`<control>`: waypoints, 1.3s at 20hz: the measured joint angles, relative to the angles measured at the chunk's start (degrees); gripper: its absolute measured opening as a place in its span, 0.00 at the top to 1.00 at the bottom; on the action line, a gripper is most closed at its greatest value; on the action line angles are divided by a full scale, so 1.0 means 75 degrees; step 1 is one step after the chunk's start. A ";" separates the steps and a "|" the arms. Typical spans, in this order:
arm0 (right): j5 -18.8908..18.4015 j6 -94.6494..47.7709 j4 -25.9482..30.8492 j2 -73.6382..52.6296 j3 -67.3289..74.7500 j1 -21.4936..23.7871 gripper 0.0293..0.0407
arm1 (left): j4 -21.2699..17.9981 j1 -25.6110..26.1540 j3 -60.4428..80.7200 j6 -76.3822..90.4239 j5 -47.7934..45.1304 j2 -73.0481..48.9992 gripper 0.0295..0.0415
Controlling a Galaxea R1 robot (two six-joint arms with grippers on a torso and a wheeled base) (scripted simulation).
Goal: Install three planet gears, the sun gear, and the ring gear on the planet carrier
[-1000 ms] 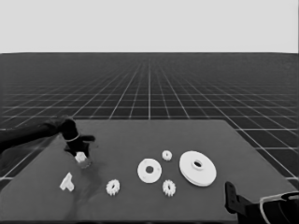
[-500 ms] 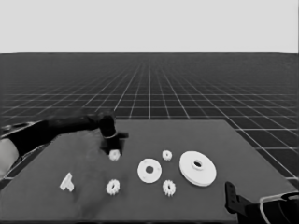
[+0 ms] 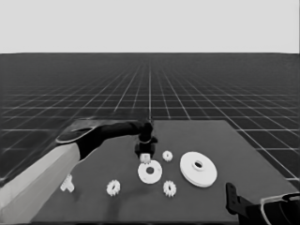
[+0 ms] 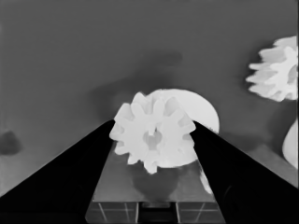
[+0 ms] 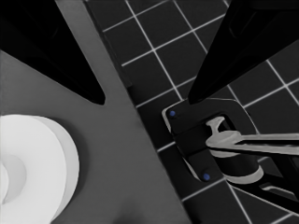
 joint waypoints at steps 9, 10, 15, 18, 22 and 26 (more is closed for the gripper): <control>0.0000 0.0000 0.0000 0.0000 0.0000 0.0000 0.19 | 0.0301 0.0369 -0.0458 0.0239 -0.0231 0.0158 0.59; 0.0000 0.0000 0.0000 0.0000 0.0000 0.0000 0.19 | 0.0302 0.0369 -0.0460 0.0239 -0.0233 0.0159 0.36; 0.0000 0.0000 0.0000 0.0000 0.0000 0.0000 0.19 | 0.0304 0.0370 -0.0462 0.0240 -0.0234 0.0159 0.25; 0.0000 0.0000 0.0000 0.0000 0.0000 0.0000 0.19 | 0.0304 0.0370 -0.0462 0.0240 -0.0234 0.0159 0.25; 0.0000 0.0000 0.0000 0.0000 0.0000 0.0000 0.19 | -0.0523 -0.0597 0.0421 -0.0247 0.0273 -0.0129 0.25; 0.0000 0.0000 0.0000 0.0000 0.0000 0.0000 0.19 | -0.0641 -0.0713 0.0453 -0.0265 0.0315 -0.0136 0.25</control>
